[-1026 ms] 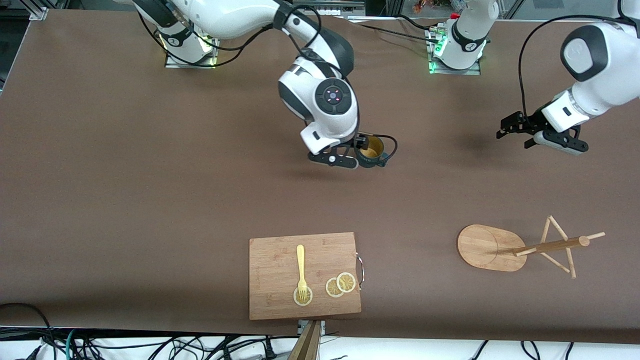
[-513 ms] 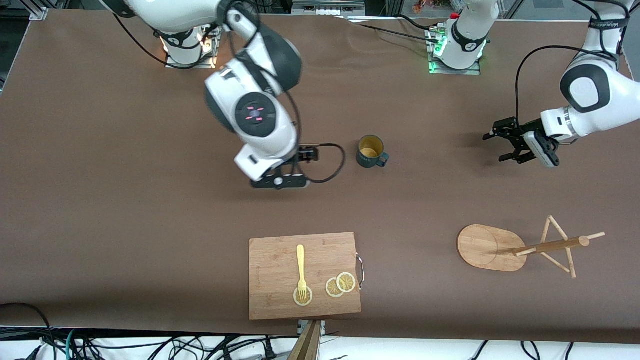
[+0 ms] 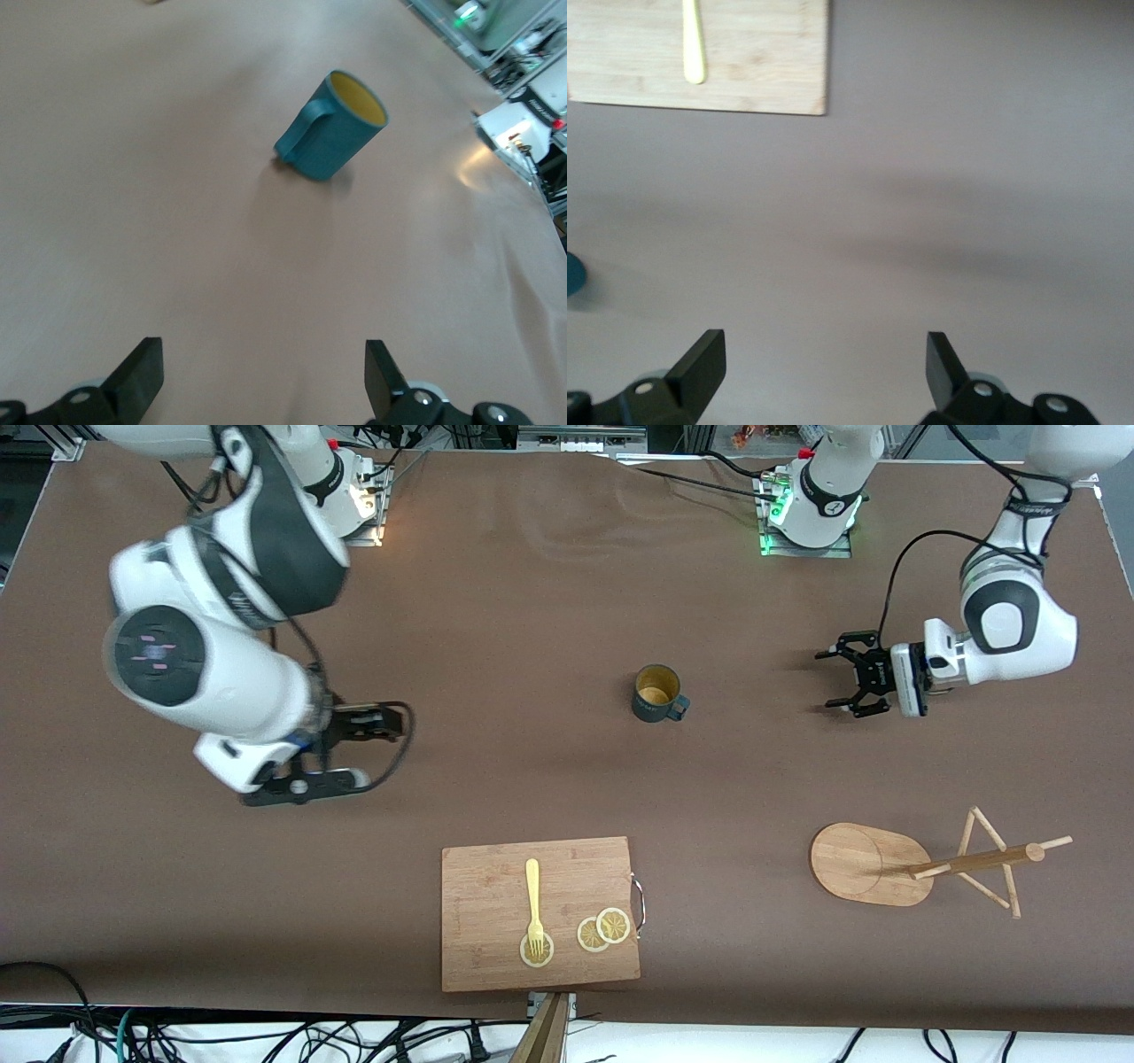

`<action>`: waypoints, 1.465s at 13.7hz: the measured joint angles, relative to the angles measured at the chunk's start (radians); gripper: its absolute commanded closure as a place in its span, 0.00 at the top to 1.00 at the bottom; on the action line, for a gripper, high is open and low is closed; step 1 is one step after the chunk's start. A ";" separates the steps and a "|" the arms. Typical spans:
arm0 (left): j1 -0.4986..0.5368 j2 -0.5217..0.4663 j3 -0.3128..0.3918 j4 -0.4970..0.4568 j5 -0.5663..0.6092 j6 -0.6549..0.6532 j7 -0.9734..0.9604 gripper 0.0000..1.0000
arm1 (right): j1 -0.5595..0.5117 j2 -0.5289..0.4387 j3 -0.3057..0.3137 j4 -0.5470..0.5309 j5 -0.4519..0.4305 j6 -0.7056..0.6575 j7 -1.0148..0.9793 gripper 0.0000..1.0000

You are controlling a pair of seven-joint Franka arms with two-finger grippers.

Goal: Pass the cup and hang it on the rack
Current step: 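Grasp the mug handle with the left gripper while the right withdraws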

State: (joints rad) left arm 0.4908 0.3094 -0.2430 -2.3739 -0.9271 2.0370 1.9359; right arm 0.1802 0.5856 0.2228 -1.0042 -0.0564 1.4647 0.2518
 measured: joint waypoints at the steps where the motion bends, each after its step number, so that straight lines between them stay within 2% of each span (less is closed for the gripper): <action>1: -0.005 0.031 -0.011 0.000 -0.050 0.000 0.074 1.00 | -0.040 -0.024 -0.003 0.000 -0.001 -0.017 -0.026 1.00; 4: -0.041 0.117 -0.028 0.003 -0.174 -0.025 0.238 1.00 | -0.164 -0.115 -0.011 -0.023 -0.005 -0.087 -0.127 1.00; 8: -0.123 0.207 -0.034 0.026 -0.312 -0.034 0.431 1.00 | -0.241 -0.269 -0.123 -0.159 -0.008 -0.104 -0.276 1.00; 10: -0.166 0.244 -0.036 0.071 -0.361 -0.040 0.484 1.00 | -0.258 -0.334 -0.137 -0.223 -0.025 -0.105 -0.282 1.00; 14: -0.250 0.335 -0.037 0.184 -0.442 -0.049 0.612 1.00 | -0.291 -0.440 -0.158 -0.277 -0.059 -0.112 -0.286 1.00; 17: -0.282 0.381 -0.037 0.232 -0.472 -0.067 0.628 1.00 | -0.299 -0.469 -0.161 -0.332 -0.059 -0.113 -0.324 1.00; 20: -0.321 0.420 -0.038 0.240 -0.519 -0.093 0.639 1.00 | -0.303 -0.468 -0.166 -0.351 -0.059 -0.111 -0.401 1.00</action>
State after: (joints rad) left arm 0.1695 0.7298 -0.2808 -2.1342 -1.4458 1.9436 2.5746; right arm -0.1231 0.1178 0.0563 -1.3549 -0.1152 1.3537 -0.1496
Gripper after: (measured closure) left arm 0.000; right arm 0.000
